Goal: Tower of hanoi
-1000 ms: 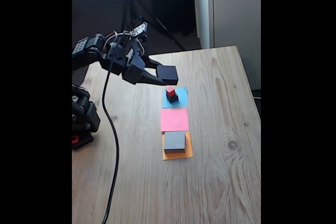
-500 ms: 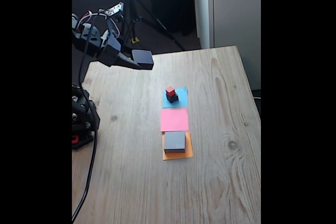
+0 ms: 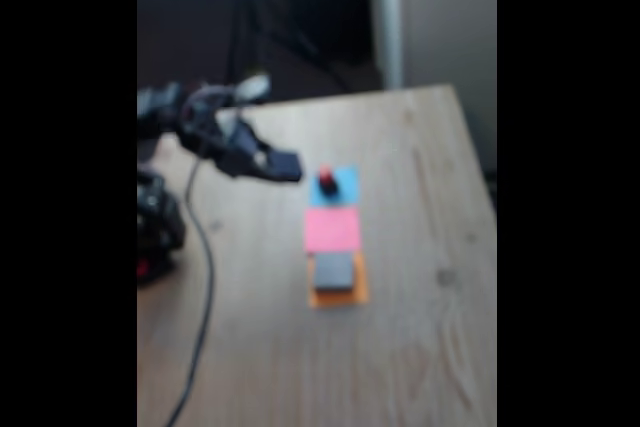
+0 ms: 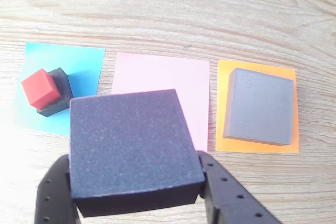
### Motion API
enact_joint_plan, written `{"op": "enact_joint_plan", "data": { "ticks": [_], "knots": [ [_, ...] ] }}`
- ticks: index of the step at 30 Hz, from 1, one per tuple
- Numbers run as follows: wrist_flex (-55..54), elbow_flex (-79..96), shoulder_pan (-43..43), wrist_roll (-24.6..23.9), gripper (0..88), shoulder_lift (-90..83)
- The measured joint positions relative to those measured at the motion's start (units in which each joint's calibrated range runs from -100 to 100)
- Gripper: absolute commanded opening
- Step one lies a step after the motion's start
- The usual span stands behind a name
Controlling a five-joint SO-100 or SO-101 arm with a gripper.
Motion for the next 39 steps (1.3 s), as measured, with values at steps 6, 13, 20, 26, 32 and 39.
{"op": "enact_joint_plan", "data": {
  "ticks": [6,13,20,26,32,39],
  "knots": [
    [-15.61,12.26,0.10,0.17,14.6,2.91],
    [-33.63,19.38,2.17,0.35,14.2,12.31],
    [-46.92,21.73,3.20,0.35,13.9,22.66],
    [-57.57,22.86,3.72,0.35,13.6,30.35],
    [-63.89,22.95,5.27,0.35,13.8,34.97],
    [-69.26,23.12,4.96,0.35,14.5,38.82]
  ]
}}
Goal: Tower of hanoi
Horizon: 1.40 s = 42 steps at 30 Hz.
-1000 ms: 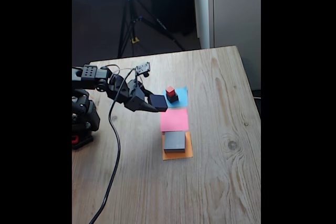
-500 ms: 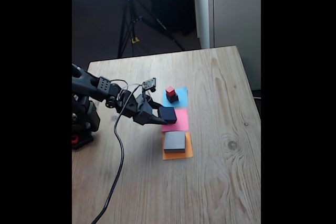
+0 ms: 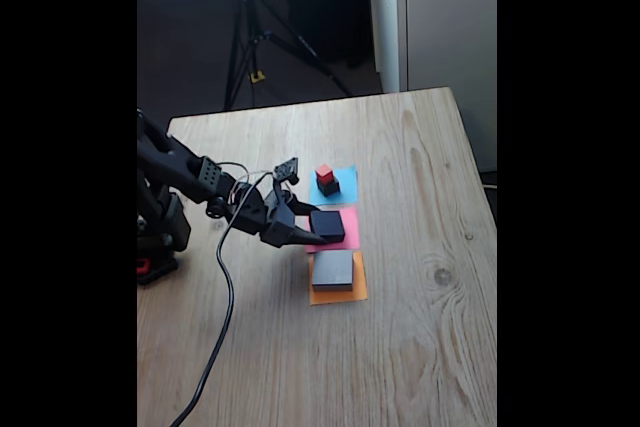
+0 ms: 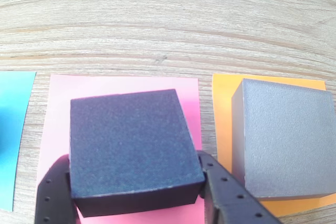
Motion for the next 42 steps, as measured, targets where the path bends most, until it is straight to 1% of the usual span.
{"op": "enact_joint_plan", "data": {
  "ticks": [5,12,18,27,32,37,39,42],
  "knots": [
    [-3.68,1.48,-0.31,0.00,17.3,1.37],
    [-6.16,2.43,-0.41,0.00,26.7,1.88],
    [-6.49,2.43,-0.41,0.00,31.1,1.88],
    [-6.81,2.43,-0.31,0.00,30.5,1.71],
    [-3.68,2.96,-0.62,0.00,26.2,-3.42],
    [4.88,2.96,-1.24,0.00,18.9,-12.06],
    [9.53,2.69,-1.55,0.00,14.6,-15.90],
    [18.09,0.52,-2.17,0.00,12.2,-21.55]
  ]
}}
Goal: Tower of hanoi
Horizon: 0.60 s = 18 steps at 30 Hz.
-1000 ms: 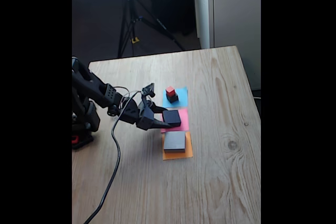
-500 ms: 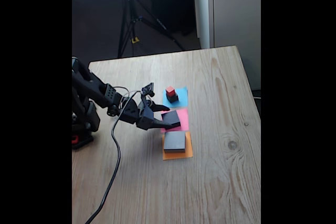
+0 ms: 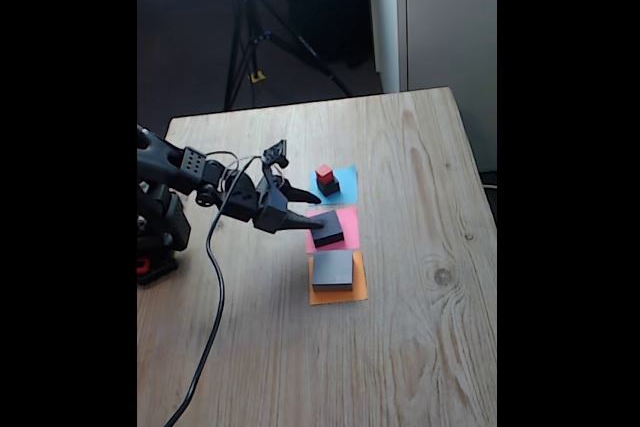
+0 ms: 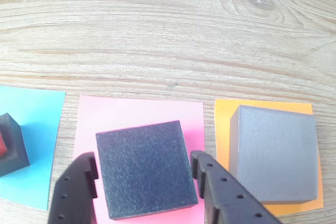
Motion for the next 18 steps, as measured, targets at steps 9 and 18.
{"op": "enact_joint_plan", "data": {
  "ticks": [9,18],
  "knots": [
    [34.91,-20.43,-4.85,-2.60,0.2,-11.12],
    [65.17,-44.59,-12.39,-5.03,0.6,-14.71]
  ]
}}
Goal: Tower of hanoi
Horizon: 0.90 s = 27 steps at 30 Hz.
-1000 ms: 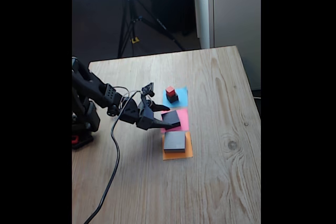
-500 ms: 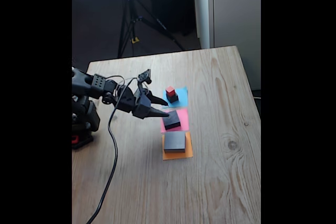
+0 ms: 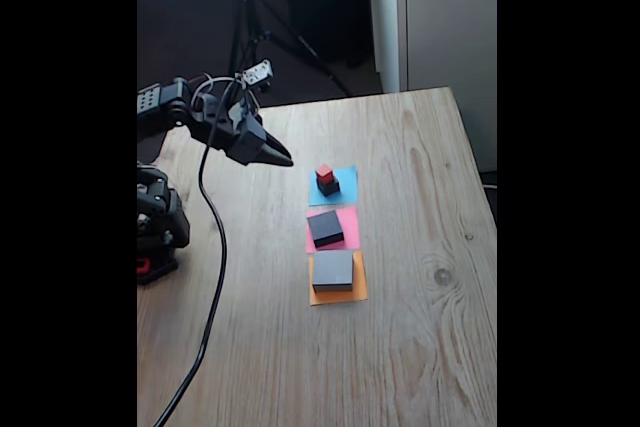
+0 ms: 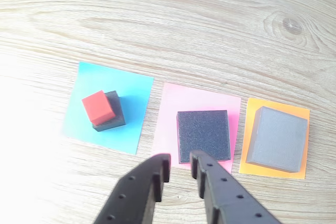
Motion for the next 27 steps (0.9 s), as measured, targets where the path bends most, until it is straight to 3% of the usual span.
{"op": "enact_joint_plan", "data": {
  "ticks": [8,16,27],
  "knots": [
    [12.57,-12.43,-3.92,-0.52,1.9,-2.14],
    [14.01,-10.00,-4.85,3.30,16.4,-6.07],
    [-9.53,14.78,-4.75,4.69,22.0,-7.10]
  ]
}}
